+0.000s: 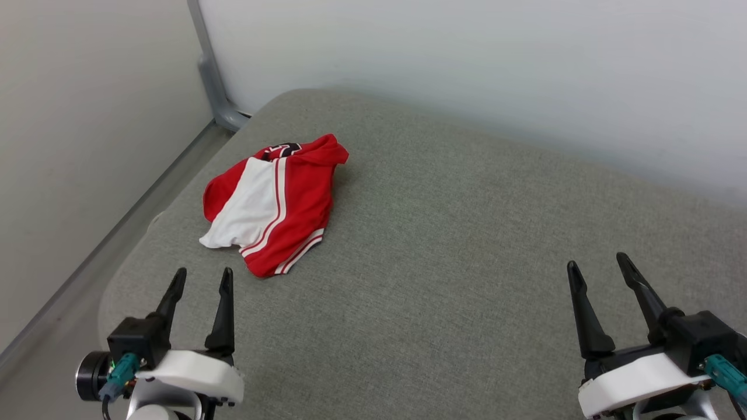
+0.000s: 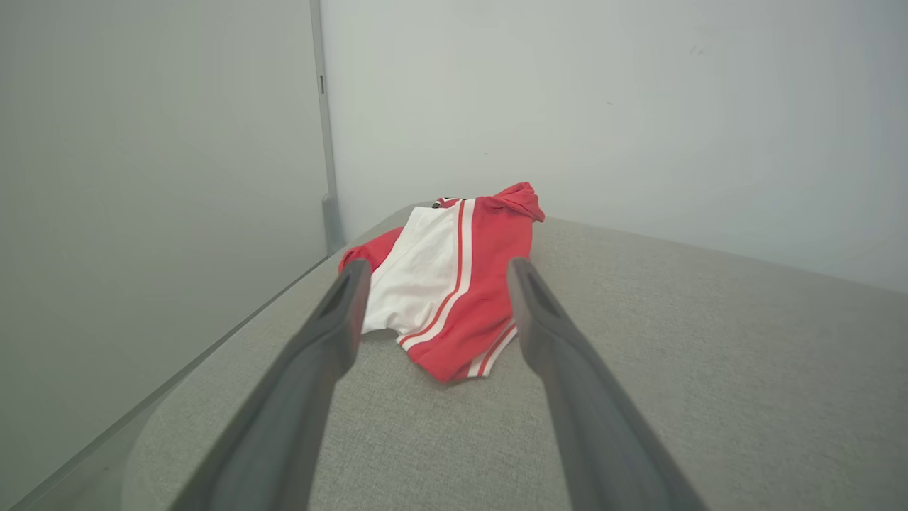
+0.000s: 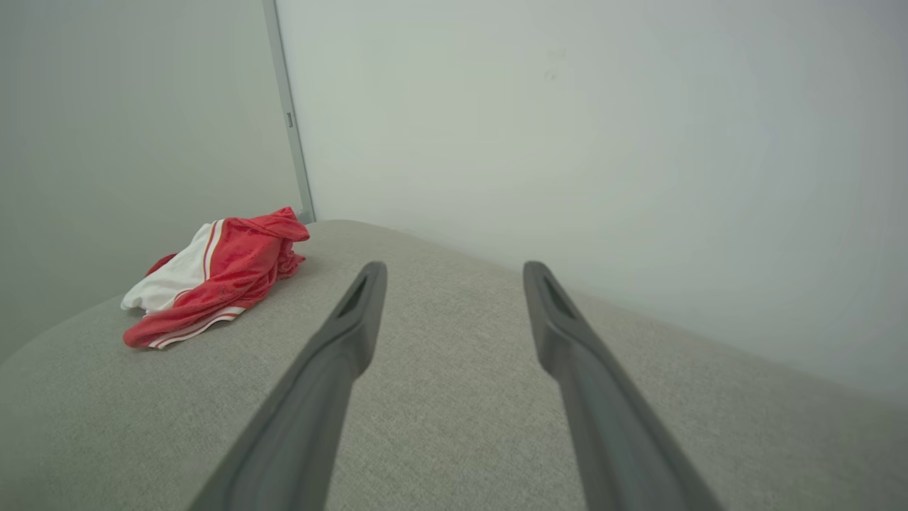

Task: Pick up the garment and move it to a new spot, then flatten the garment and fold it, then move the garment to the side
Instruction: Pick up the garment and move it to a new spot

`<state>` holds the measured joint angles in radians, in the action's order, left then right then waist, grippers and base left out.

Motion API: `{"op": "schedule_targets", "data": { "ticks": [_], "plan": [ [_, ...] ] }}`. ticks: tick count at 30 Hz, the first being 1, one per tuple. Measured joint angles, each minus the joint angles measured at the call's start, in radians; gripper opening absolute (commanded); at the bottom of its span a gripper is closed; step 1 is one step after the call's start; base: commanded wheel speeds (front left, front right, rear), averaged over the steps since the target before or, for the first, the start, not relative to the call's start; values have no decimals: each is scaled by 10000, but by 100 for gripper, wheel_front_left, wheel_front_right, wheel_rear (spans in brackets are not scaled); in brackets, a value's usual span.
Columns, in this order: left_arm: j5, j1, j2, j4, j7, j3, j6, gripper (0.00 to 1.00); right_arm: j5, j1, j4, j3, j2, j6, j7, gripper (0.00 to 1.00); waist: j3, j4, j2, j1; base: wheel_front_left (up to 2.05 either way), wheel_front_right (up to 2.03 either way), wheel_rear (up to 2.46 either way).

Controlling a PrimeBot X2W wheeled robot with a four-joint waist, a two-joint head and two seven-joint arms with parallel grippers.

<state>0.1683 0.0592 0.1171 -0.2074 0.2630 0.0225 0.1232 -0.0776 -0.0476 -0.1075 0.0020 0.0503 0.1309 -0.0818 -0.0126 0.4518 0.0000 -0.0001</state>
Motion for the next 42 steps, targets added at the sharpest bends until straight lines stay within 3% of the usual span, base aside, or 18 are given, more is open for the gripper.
{"op": "schedule_targets", "data": {
  "ticks": [5, 12, 30, 37, 38, 39, 42],
  "plan": [
    [387, 1038, 35, -500, -29, 8, 17, 100, 245, 287, -224, -6, 2, 0, 245, 100, -620, -204, 0, 2, 0, 0, 0],
    [1423, 3169, 332, -1561, -917, 12, 59, 100, 725, 953, -600, -2, 0, 0, 610, 100, -1731, -614, 0, 2, 0, 0, 0],
    [5156, 7392, 2481, -5407, -5538, -1595, 75, 100, 1231, 1967, -934, 370, -2, 0, 972, 100, -3934, -1966, 0, 2, 0, 0, 0],
    [5766, 8139, 2987, -7028, -7254, -2242, 88, 100, 1241, 2073, -840, 454, 0, 0, 986, 100, -4401, -2489, 0, 1, 0, 0, 0],
    [5768, 8277, 3058, -7227, -7520, -2318, 90, 78, 1239, 2073, -836, 445, -2, 0, 972, 100, -4431, -2550, 0, 1, 0, 0, 0],
    [5839, 8682, 3227, -7812, -8153, -2458, 90, 0, 1208, 2077, -830, 353, 0, 0, 913, 100, -4504, -2702, 0, 0, 0, 0, 0],
    [5783, 8745, 3315, -8031, -7986, -2596, 90, 0, 1202, 2129, -782, 314, 0, 0, 899, 100, -4462, -2717, 0, 1, 0, 0, 0]
  ]
}}
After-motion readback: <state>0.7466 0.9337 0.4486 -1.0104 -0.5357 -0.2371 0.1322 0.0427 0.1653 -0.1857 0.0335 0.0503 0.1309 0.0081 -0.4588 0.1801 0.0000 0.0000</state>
